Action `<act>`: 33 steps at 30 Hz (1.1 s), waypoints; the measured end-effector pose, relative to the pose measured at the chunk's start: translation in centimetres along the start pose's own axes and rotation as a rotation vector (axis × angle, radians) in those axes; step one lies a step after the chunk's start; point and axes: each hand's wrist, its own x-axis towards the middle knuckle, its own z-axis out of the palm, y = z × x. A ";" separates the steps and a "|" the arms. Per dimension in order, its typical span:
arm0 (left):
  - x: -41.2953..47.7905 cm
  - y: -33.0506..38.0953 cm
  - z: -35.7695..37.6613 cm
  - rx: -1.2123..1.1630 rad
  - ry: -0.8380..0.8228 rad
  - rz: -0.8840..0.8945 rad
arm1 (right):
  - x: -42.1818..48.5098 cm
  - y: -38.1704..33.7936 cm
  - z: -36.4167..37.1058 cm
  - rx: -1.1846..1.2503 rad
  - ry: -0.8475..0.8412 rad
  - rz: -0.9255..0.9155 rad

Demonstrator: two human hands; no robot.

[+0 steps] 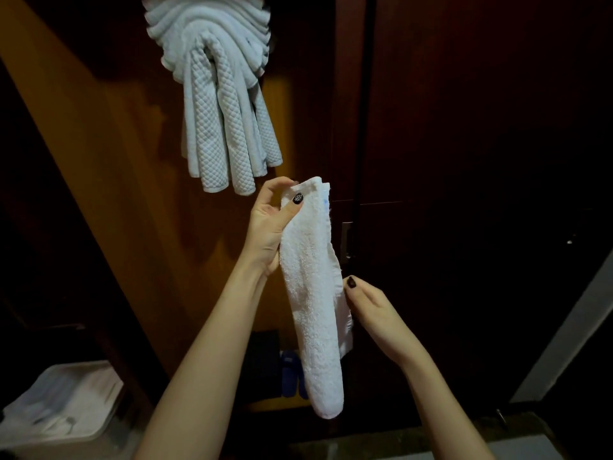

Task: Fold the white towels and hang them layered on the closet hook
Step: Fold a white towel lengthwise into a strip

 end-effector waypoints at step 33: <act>4.9 -3.7 -3.7 0.329 0.279 -0.163 | -3.5 4.1 -2.9 0.077 -0.092 0.331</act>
